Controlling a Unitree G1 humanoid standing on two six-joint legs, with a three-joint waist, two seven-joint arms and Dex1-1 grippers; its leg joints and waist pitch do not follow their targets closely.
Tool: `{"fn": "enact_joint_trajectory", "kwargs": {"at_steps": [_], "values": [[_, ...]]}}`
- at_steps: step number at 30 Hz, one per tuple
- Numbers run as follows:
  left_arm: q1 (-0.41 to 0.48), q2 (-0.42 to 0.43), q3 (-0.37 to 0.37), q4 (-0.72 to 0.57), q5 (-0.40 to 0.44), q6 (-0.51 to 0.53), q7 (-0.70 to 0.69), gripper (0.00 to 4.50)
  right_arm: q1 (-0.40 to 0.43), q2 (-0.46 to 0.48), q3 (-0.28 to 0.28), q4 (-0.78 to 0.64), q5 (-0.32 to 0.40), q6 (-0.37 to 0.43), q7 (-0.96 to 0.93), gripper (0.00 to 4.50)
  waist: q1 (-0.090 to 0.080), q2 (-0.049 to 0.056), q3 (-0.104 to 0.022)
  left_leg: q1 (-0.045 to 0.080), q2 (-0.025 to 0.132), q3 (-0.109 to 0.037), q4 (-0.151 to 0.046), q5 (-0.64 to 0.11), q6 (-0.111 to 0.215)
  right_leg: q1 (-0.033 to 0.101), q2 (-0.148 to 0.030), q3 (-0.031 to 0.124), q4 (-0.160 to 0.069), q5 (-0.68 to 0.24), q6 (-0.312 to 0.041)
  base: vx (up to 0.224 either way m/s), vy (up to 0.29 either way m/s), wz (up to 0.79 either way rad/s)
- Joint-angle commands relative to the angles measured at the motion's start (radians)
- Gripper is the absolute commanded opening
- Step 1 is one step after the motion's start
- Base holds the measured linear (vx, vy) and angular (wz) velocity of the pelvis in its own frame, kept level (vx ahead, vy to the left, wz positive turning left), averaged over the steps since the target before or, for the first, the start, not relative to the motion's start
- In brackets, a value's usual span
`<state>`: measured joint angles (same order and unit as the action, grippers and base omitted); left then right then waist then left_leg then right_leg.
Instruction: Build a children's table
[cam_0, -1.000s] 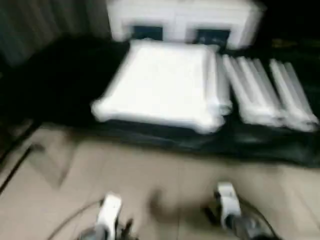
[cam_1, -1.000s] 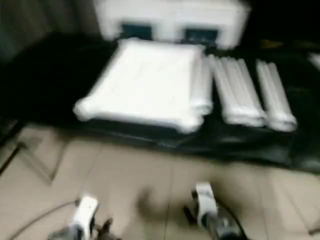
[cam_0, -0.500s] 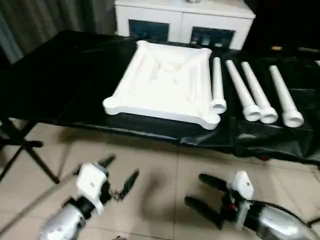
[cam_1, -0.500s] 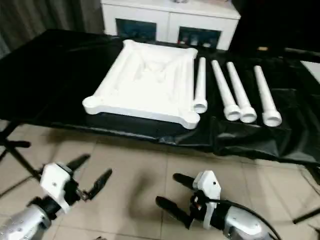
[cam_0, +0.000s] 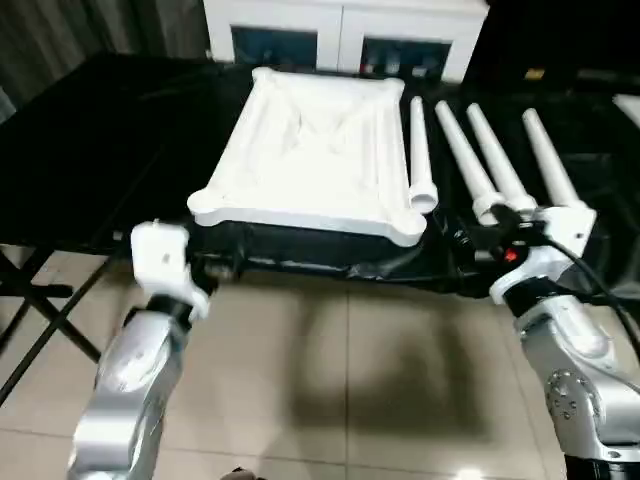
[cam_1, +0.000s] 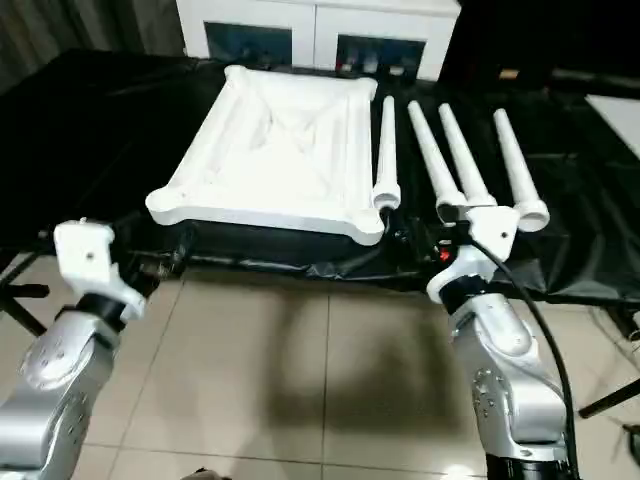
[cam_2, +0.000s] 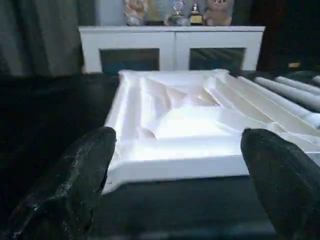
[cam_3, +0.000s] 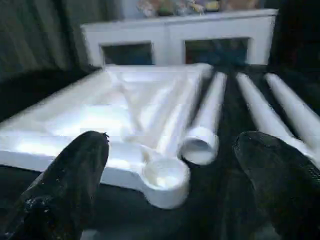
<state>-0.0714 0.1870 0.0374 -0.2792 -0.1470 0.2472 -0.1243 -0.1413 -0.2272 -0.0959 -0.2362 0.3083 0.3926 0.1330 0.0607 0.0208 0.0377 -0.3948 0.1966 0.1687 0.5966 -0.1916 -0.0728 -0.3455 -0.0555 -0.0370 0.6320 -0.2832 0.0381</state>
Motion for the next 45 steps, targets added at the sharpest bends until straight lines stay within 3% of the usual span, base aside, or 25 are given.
{"fn": "enact_joint_trajectory", "kwargs": {"at_steps": [1,4,5,10,12,15,17,19,22,24,28,30,32,33,34,35,36,37,38,39,40,41,43,44,45], "values": [[0.007,-0.003,-0.006,-0.005,0.01,0.024,0.005,4.5,-0.007,0.015,0.004,-0.024,-0.028,0.034,-0.039,4.48,0.006,0.002,-0.066,0.025,0.008,-0.019,-0.045,0.123,-0.036,0.039,-0.045,0.026,-0.028,0.696,-0.029,0.0,0.0,0.0],[0.01,-0.006,-0.005,-0.001,0.026,0.027,0.032,4.5,-0.017,0.022,0.017,-0.001,-0.04,0.034,-0.075,4.48,0.004,0.005,-0.059,0.034,0.025,-0.022,-0.059,-0.032,-0.052,0.032,-0.055,0.029,-0.046,0.475,-0.043,0.0,0.0,0.0],[0.015,-0.002,-0.013,0.007,0.038,0.025,0.035,4.5,-0.031,0.021,0.025,0.021,-0.044,0.035,-0.078,4.48,0.002,-0.014,-0.056,0.034,0.028,-0.02,-0.063,-0.06,-0.051,0.033,-0.055,0.03,-0.052,0.406,-0.055,0.0,0.0,0.0],[0.033,0.008,-0.032,-0.012,0.054,0.039,0.043,4.5,-0.066,0.032,0.038,0.049,-0.031,0.041,-0.096,4.48,0.001,-0.004,-0.044,0.046,0.034,-0.015,-0.08,-0.258,-0.057,0.03,-0.062,0.035,-0.075,0.034,-0.087,0.0,0.0,0.0],[-0.008,-0.003,-0.038,0.004,0.071,0.047,0.046,4.5,-0.102,0.038,0.039,0.069,-0.059,0.05,-0.084,4.48,-0.007,-0.003,-0.026,0.075,0.029,-0.006,-0.091,-0.457,-0.037,0.025,-0.05,0.03,-0.117,-0.28,-0.098,0.0,0.0,0.0],[-0.064,-0.011,-0.049,0.04,0.083,0.05,0.038,4.5,-0.138,0.039,0.032,0.09,-0.065,0.069,-0.08,4.48,-0.013,-0.004,-0.016,0.119,0.017,-0.008,-0.093,-0.581,-0.024,0.031,-0.046,0.017,-0.152,-0.506,-0.112,0.0,0.0,0.0],[-0.09,-0.005,-0.068,0.088,0.113,0.029,0.043,4.5,-0.147,0.035,0.031,0.121,-0.072,0.056,-0.085,4.48,-0.012,0.011,-0.02,0.106,0.016,-0.013,-0.108,-0.532,-0.01,0.061,-0.047,0.019,-0.151,-0.437,-0.115,0.0,0.0,0.0],[-0.113,-0.005,-0.072,0.096,0.104,0.039,0.033,4.5,-0.155,0.044,0.018,0.13,-0.053,0.051,-0.092,4.48,-0.017,0.004,-0.03,0.105,0.015,-0.011,-0.114,-0.471,0.01,0.081,-0.043,0.02,-0.147,-0.329,-0.134,0.081,0.025,-0.07],[-0.117,-0.003,-0.072,0.095,0.103,0.058,0.029,4.5,-0.137,0.056,0.025,0.116,-0.056,0.057,-0.099,4.48,-0.025,0.014,-0.057,0.09,0.003,-0.011,-0.101,-0.254,0.081,0.114,-0.032,0.019,-0.118,-0.022,-0.171,0.116,0.014,0.0],[-0.112,-0.002,-0.076,0.083,0.112,0.072,0.027,4.5,-0.123,0.065,0.023,0.092,-0.054,0.073,-0.095,4.48,-0.025,0.012,-0.072,0.083,-0.02,-0.013,-0.074,-0.091,0.16,0.136,-0.006,0.017,-0.091,0.237,-0.123,0.129,0.002,0.03],[-0.116,-0.014,-0.061,0.095,0.095,0.07,0.024,4.5,-0.112,0.069,0.046,0.075,-0.059,0.078,-0.076,4.48,-0.021,0.016,-0.082,0.095,-0.032,-0.03,-0.039,0.021,0.284,0.137,0.024,0.015,-0.047,0.441,-0.017,0.143,-0.011,0.12],[-0.111,-0.011,-0.067,0.095,0.099,0.065,0.021,4.5,-0.112,0.059,0.05,0.068,-0.065,0.08,-0.07,4.48,-0.05,0.02,-0.087,0.172,0.026,-0.095,-0.017,0.188,0.453,0.05,0.014,-0.006,0.021,0.366,0.048,0.128,-0.033,0.14],[-0.108,-0.013,-0.064,0.093,0.097,0.067,0.024,4.5,-0.118,0.054,0.046,0.07,-0.062,0.083,-0.066,4.48,-0.079,0.011,-0.086,0.247,0.102,-0.176,-0.015,0.318,0.599,-0.071,-0.052,0.004,0.065,0.048,0.039,0.09,-0.063,-0.1],[-0.107,-0.015,-0.061,0.091,0.096,0.071,0.027,4.5,-0.124,0.052,0.038,0.075,-0.06,0.085,-0.062,4.48,-0.075,0.003,-0.078,0.231,0.09,-0.178,-0.014,0.325,0.602,-0.066,-0.068,0.02,0.054,0.007,0.033,0.039,-0.093,-0.33],[-0.106,-0.018,-0.058,0.088,0.098,0.073,0.031,4.5,-0.134,0.053,0.027,0.089,-0.059,0.085,-0.059,4.48,0.018,-0.045,-0.051,-0.072,-0.138,-0.042,0.131,0.007,0.396,0.213,-0.12,0.149,-0.086,0.238,0.08,0.0,0.0,0.0],[-0.107,-0.019,-0.058,0.087,0.101,0.075,0.033,4.5,-0.14,0.05,0.023,0.103,-0.063,0.085,-0.058,4.48,0.029,-0.05,-0.052,-0.087,-0.112,-0.054,0.159,-0.063,0.315,0.217,-0.155,0.174,-0.101,0.314,0.067,0.0,0.0,0.0],[-0.107,-0.021,-0.058,0.087,0.103,0.075,0.033,4.5,-0.144,0.044,0.025,0.11,-0.069,0.084,-0.055,4.48,0.031,-0.039,-0.052,-0.102,-0.069,-0.075,0.137,-0.045,0.171,0.214,-0.138,0.141,-0.082,0.46,0.008,0.092,0.045,0.19],[-0.107,-0.021,-0.058,0.087,0.103,0.075,0.033,4.5,-0.144,0.044,0.025,0.11,-0.069,0.084,-0.055,4.48,0.027,-0.032,-0.046,-0.091,-0.067,-0.071,0.096,-0.011,0.14,0.202,-0.092,0.101,-0.079,0.461,-0.003,0.097,0.018,0.0],[-0.106,-0.022,-0.058,0.083,0.103,0.077,0.034,4.5,-0.145,0.039,0.028,0.112,-0.069,0.083,-0.045,4.48,0.007,0.013,-0.06,-0.025,-0.034,-0.077,0.0,0.044,0.13,0.183,-0.035,0.018,-0.074,0.333,0.012,0.097,0.018,0.0],[-0.105,-0.022,-0.055,0.08,0.099,0.079,0.033,4.5,-0.145,0.035,0.033,0.108,-0.068,0.087,-0.04,4.48,-0.049,0.04,-0.044,0.047,0.028,-0.164,-0.052,0.006,0.3,0.12,0.023,-0.047,-0.003,0.095,0.031,0.109,-0.005,-0.25],[-0.106,-0.022,-0.052,0.079,0.097,0.082,0.033,4.5,-0.145,0.029,0.039,0.098,-0.064,0.096,-0.03,4.48,-0.072,0.071,-0.065,0.133,0.067,-0.225,-0.062,0.022,0.44,0.042,0.026,-0.057,0.074,-0.052,0.023,0.142,-0.01,-0.19],[-0.109,-0.021,-0.051,0.082,0.098,0.083,0.032,4.5,-0.145,0.025,0.043,0.092,-0.062,0.1,-0.024,4.48,-0.084,0.056,-0.089,0.201,0.104,-0.263,-0.028,0.067,0.578,-0.046,-0.005,-0.028,0.121,-0.165,0.021,0.142,-0.01,-0.19],[-0.114,-0.022,-0.052,0.084,0.1,0.084,0.029,4.5,-0.142,0.022,0.051,0.081,-0.059,0.104,-0.011,4.48,-0.084,0.041,-0.078,0.159,0.083,-0.226,-0.037,0.129,0.563,-0.076,-0.017,-0.015,0.146,-0.071,0.072,0.083,-0.007,-0.05],[-0.116,-0.023,-0.053,0.085,0.102,0.083,0.028,4.5,-0.142,0.022,0.054,0.079,-0.057,0.105,-0.004,4.48,-0.085,0.015,-0.063,0.132,0.076,-0.193,-0.064,0.083,0.543,-0.082,-0.025,0.0,0.139,0.006,0.074,0.056,-0.005,-0.07],[-0.119,-0.024,-0.053,0.086,0.104,0.083,0.028,4.5,-0.143,0.022,0.055,0.08,-0.055,0.105,0.001,4.48,-0.082,0.002,-0.049,0.105,0.061,-0.169,-0.081,0.002,0.514,-0.066,-0.033,0.014,0.11,0.051,0.046,0.0,0.0,0.0]]}}
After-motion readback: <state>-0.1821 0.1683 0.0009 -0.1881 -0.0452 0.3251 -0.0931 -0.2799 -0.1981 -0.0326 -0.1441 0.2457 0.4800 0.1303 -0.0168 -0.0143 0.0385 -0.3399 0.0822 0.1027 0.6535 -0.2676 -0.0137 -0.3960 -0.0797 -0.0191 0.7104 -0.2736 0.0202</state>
